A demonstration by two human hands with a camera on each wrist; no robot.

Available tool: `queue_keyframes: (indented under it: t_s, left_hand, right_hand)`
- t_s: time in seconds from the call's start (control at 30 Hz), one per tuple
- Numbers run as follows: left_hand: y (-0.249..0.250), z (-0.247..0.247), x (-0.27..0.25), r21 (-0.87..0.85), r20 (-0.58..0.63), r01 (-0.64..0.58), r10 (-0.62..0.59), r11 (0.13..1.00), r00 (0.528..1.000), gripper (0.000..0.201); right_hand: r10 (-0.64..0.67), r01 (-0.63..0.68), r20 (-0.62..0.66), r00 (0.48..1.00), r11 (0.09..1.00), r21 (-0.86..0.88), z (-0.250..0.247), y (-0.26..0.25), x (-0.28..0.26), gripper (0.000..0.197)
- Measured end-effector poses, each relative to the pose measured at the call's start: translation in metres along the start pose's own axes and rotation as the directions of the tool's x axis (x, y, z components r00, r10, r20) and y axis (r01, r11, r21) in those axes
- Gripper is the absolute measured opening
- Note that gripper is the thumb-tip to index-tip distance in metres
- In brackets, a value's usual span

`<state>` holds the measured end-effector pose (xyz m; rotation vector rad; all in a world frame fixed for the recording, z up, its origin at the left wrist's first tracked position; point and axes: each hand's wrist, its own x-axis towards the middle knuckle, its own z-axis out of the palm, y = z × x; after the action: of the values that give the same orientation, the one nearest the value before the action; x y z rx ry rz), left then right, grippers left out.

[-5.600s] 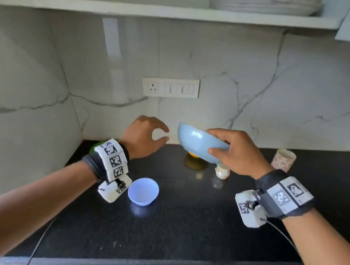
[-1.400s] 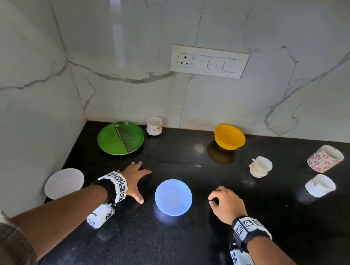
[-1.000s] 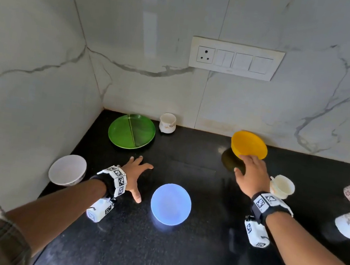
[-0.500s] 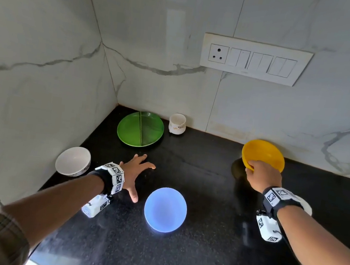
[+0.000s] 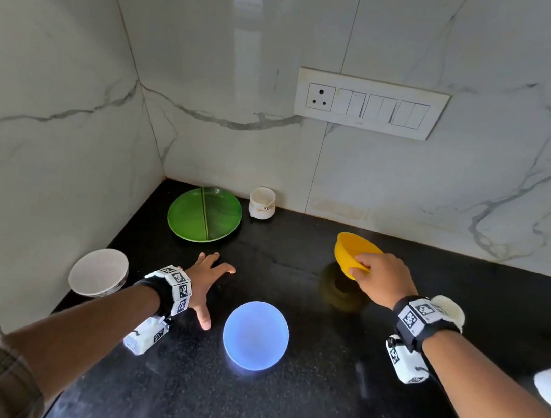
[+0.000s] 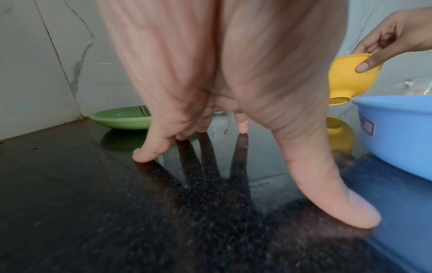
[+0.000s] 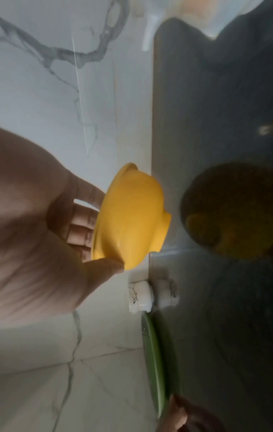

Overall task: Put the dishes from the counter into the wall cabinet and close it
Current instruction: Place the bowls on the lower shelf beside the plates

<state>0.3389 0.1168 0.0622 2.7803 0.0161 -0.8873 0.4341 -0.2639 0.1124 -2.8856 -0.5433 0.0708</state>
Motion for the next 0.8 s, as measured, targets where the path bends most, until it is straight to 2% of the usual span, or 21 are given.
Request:
queue_keyframes:
  t_s: [0.13, 0.23, 0.37, 0.4, 0.5, 0.57, 0.6, 0.73, 0.8]
  left_hand:
    - [0.001, -0.003, -0.004, 0.004, 0.01, -0.02, 0.02, 1.0, 1.0, 0.128]
    - [0.002, -0.004, -0.003, 0.032, 0.02, -0.02, 0.02, 0.999, 1.0, 0.128]
    - [0.011, -0.018, -0.011, 0.01, -0.039, -0.11, 0.11, 0.994, 0.993, 0.098]
    - [0.015, -0.025, -0.014, -0.02, -0.06, -0.148, 0.146, 0.989, 0.987, 0.089]
    - [0.028, -0.063, -0.035, -0.089, -0.169, -0.261, 0.244, 0.961, 0.955, 0.067]
    - [0.039, -0.098, -0.056, -0.066, -0.305, -0.349, 0.313, 0.935, 0.899, 0.054]
    - [0.045, -0.117, -0.069, -0.039, -0.385, -0.389, 0.346, 0.92, 0.856, 0.048]
    - [0.064, -0.195, -0.139, 0.1, -0.633, -0.526, 0.462, 0.844, 0.621, 0.031]
    - [0.071, -0.231, -0.18, 0.19, -0.716, -0.568, 0.509, 0.801, 0.478, 0.028]
  right_hand:
    - [-0.041, 0.042, -0.032, 0.999, 0.998, 0.039, -0.018, -0.024, -0.019, 0.013]
    - [-0.081, 0.086, -0.073, 0.994, 0.993, 0.077, -0.037, -0.044, -0.034, 0.03]
    - [-0.133, 0.152, -0.189, 0.973, 0.984, 0.088, -0.072, -0.073, -0.054, 0.042]
    - [-0.135, 0.16, -0.222, 0.966, 0.982, 0.1, -0.081, -0.08, -0.058, 0.04]
    - [-0.167, 0.198, -0.305, 0.938, 0.977, 0.074, -0.108, -0.102, -0.068, 0.006]
    - [-0.2, 0.237, -0.384, 0.901, 0.97, 0.051, -0.126, -0.117, -0.072, 0.017]
    - [-0.21, 0.249, -0.41, 0.887, 0.967, 0.044, -0.136, -0.125, -0.075, 0.021]
    - [-0.296, 0.326, -0.497, 0.816, 0.945, -0.027, -0.176, -0.158, -0.088, 0.023]
    - [-0.345, 0.365, -0.537, 0.77, 0.928, -0.073, -0.2, -0.175, -0.094, 0.022]
